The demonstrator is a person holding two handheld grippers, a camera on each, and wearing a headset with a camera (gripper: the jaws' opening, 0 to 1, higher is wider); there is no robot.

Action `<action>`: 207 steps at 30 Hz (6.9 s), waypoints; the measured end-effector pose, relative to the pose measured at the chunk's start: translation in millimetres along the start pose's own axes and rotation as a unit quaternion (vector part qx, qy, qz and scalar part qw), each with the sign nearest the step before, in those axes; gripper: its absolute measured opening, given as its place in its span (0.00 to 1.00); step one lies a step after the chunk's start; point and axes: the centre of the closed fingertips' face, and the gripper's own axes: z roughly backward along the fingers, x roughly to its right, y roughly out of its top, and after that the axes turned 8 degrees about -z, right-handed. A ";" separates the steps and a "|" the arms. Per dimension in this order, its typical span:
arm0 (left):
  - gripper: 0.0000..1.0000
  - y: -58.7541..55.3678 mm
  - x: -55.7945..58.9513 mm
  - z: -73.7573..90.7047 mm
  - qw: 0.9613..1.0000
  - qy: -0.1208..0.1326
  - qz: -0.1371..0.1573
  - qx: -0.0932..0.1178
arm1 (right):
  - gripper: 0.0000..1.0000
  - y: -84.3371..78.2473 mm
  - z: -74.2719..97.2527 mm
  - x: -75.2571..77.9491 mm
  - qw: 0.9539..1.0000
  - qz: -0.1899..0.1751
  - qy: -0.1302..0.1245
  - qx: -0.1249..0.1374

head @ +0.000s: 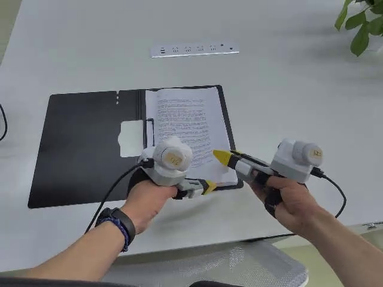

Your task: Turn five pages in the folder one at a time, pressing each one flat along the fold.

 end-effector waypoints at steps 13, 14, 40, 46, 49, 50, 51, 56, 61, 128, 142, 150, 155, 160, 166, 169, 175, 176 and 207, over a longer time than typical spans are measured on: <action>0.66 -6.5 -30.8 55.0 0.997 0.060 0.042 0.027 | 0.00 4.6 -4.3 -8.3 1.000 0.010 -0.004 -0.005; 0.66 -7.8 -32.1 58.3 0.997 0.062 0.044 0.028 | 0.00 4.5 -4.1 -7.3 1.000 0.011 -0.004 -0.005; 0.70 -39.3 -69.2 137.8 0.990 0.122 0.046 0.046 | 0.00 -0.5 -47.3 -84.6 0.998 0.034 0.046 0.001; 0.70 -54.5 -76.4 156.8 0.990 0.132 0.041 0.038 | 0.00 -14.6 -69.0 -111.6 0.997 0.033 0.071 -0.007; 0.71 -60.5 -82.2 167.7 0.988 0.139 0.047 0.037 | 0.00 -20.5 -80.0 -123.9 0.996 0.030 0.083 -0.010; 0.71 -61.8 -83.7 170.6 0.988 0.141 0.048 0.037 | 0.00 -21.7 -82.5 -126.9 0.996 0.030 0.086 -0.011; 0.71 -63.0 -85.9 175.3 0.987 0.145 0.050 0.037 | 0.00 -23.6 -86.2 -131.3 0.995 0.030 0.090 -0.014; 0.70 -67.1 -96.6 189.8 0.984 0.162 0.064 0.043 | 0.00 -30.2 -99.6 -147.9 0.993 0.037 0.106 -0.029; 0.70 -72.1 -102.7 201.7 0.980 0.175 0.076 0.049 | 0.00 -33.8 -108.9 -157.6 0.992 0.041 0.116 -0.040; 0.69 -117.7 -131.6 244.3 0.964 0.207 0.150 0.070 | 0.09 -145.1 -225.2 -149.4 0.982 -0.020 0.082 -0.166; 0.68 -123.3 -123.3 241.1 0.963 0.204 0.160 0.066 | 0.41 -176.2 -203.3 -154.4 0.977 -0.021 0.091 -0.194; 0.66 -120.7 -121.1 237.7 0.963 0.202 0.166 0.071 | 0.51 -164.3 -183.8 -160.0 0.979 -0.014 0.105 -0.176; 0.63 -118.5 -123.1 232.6 0.963 0.199 0.167 0.075 | 0.45 -153.8 -164.4 -160.3 0.979 -0.001 0.116 -0.169; 0.58 -111.8 -122.2 225.6 0.966 0.188 0.160 0.078 | 0.47 -150.4 -144.2 -147.4 0.980 0.020 0.103 -0.167; 0.44 -108.7 -123.1 215.1 0.968 0.183 0.159 0.071 | 0.46 -134.7 -120.1 -131.2 0.989 0.011 0.088 -0.122; 0.42 -103.8 -119.5 206.9 0.972 0.170 0.149 0.068 | 0.42 -125.6 -111.7 -125.1 0.991 0.000 0.084 -0.102; 0.28 -100.7 -123.3 186.5 0.976 0.160 0.141 0.050 | 0.39 -104.7 -102.6 -114.9 0.995 0.004 0.070 -0.075; 0.22 -100.2 -124.9 183.9 0.976 0.162 0.140 0.048 | 0.39 -102.6 -101.5 -113.5 0.995 0.002 0.067 -0.071; 0.00 -159.6 -139.4 147.8 0.973 0.176 0.130 -0.067 | 0.31 -107.8 -100.6 -82.9 0.996 -0.001 0.034 -0.087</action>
